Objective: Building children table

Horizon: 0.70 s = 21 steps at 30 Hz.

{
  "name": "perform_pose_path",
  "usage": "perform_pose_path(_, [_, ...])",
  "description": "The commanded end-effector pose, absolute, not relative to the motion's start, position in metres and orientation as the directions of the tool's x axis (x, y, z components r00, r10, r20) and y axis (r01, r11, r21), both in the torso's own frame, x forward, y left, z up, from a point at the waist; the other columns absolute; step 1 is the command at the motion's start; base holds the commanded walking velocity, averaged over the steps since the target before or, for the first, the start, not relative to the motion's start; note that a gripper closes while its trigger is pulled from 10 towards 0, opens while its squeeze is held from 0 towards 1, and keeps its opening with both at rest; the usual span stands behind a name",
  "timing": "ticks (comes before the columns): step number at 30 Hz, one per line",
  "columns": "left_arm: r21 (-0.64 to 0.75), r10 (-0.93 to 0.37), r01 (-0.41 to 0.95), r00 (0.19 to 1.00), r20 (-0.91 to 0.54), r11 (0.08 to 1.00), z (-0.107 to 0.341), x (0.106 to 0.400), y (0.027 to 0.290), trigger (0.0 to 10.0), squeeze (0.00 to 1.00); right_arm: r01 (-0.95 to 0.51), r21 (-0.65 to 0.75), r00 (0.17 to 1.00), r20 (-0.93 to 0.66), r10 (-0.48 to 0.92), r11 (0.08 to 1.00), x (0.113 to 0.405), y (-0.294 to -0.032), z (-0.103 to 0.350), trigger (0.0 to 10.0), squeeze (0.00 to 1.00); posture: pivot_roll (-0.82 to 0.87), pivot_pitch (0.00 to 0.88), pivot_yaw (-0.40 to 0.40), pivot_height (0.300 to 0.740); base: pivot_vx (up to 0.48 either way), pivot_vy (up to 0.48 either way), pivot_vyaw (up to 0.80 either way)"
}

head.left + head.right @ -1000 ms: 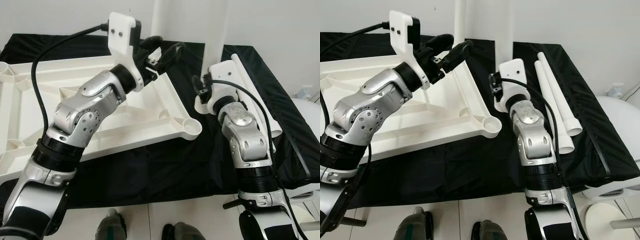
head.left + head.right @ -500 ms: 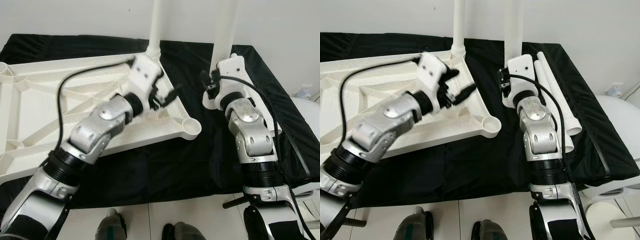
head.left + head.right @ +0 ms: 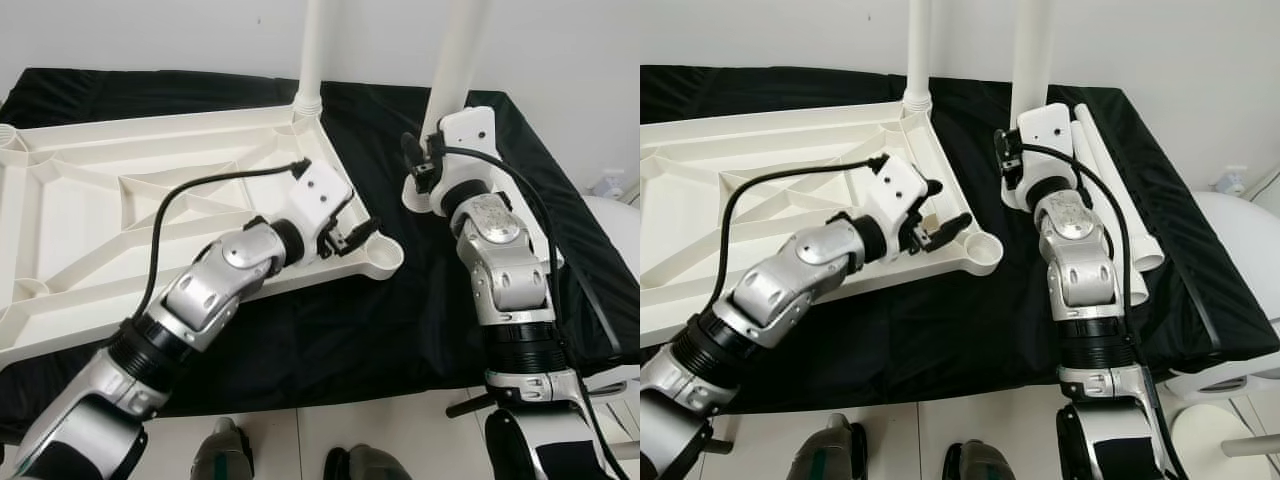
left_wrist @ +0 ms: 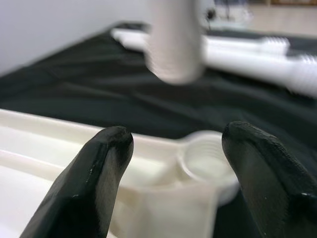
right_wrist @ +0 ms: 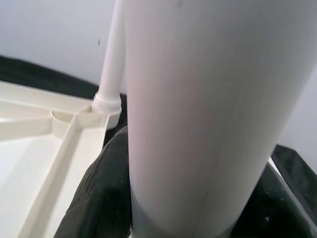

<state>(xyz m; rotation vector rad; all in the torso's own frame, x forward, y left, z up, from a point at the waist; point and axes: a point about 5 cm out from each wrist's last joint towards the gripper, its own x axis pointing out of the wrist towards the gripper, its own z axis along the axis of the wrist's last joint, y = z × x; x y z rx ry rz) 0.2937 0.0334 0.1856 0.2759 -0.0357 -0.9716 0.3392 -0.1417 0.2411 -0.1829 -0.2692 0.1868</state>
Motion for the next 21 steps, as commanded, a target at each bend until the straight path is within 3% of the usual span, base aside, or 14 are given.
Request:
perform_pose_path(1, [0.261,-0.81,0.804,0.575,-0.114,0.534,0.178,0.293,0.031,10.0,0.0,-0.157,-0.186,0.94,0.273,0.205,0.97,0.337,-0.143,0.238,10.0,0.0,0.06,0.065,-0.08,0.74,0.0,0.0,0.0])
perform_pose_path(8, [0.255,-0.756,0.748,0.649,-0.085,0.613,0.178,0.301,0.038,10.0,0.0,-0.185,-0.17,0.931,0.286,0.228,0.968,0.333,-0.142,0.228,10.0,0.0,0.06,0.048,-0.074,0.74,0.0,0.0,0.0])
perform_pose_path(9, [0.241,-0.704,0.694,0.708,-0.056,0.679,0.182,0.309,0.048,10.0,0.0,-0.197,-0.152,0.927,0.293,0.235,0.969,0.331,-0.141,0.223,10.0,0.0,0.06,0.028,-0.066,0.74,0.0,0.0,0.0])
perform_pose_path(10, [0.241,-0.704,0.694,0.708,-0.056,0.679,0.182,0.309,0.048,10.0,0.0,-0.197,-0.152,0.927,0.293,0.235,0.969,0.331,-0.141,0.223,10.0,0.0,0.06,0.028,-0.066,0.74,0.0,0.0,0.0])
perform_pose_path(12, [0.215,-0.614,0.601,0.789,-0.007,0.77,0.188,0.321,0.063,10.0,0.0,-0.215,-0.123,0.92,0.306,0.243,0.969,0.33,-0.139,0.218,10.0,0.0,0.06,0.018,-0.061,0.74,0.0,0.0,0.0])
perform_pose_path(21, [0.109,-0.418,0.414,0.908,0.023,0.904,0.193,0.339,0.103,10.0,0.0,-0.229,-0.084,0.917,0.317,0.244,0.97,0.33,-0.138,0.208,10.0,0.0,0.05,0.017,-0.041,0.74,0.0,0.0,0.0])
